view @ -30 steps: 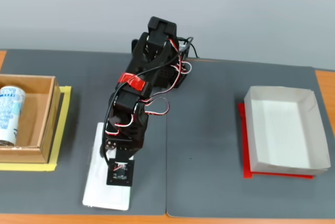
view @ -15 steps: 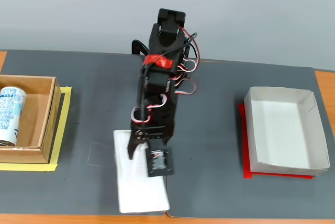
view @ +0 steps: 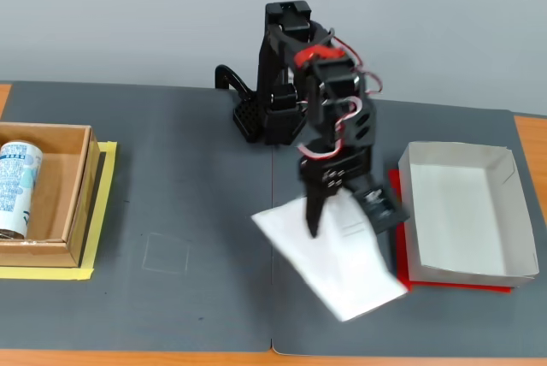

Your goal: Pick the sandwich and put it in the gray box

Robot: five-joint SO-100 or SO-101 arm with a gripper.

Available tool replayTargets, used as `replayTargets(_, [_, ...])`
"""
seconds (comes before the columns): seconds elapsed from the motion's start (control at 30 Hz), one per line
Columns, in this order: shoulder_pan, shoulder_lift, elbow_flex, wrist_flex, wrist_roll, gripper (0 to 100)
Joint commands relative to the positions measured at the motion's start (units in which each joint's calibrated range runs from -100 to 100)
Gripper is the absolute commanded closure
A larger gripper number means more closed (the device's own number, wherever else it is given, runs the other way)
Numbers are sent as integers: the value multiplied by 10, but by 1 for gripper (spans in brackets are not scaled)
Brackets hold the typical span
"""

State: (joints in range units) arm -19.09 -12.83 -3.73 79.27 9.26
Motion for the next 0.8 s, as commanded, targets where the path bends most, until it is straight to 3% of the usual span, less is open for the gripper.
replayTargets(0.0, [-58, -51, -8, -1, -16, 82])
replayTargets(0.33, [-210, -87, -9, -3, -88, 82])
replayTargets(0.77, [-312, -80, -16, -7, -262, 82])
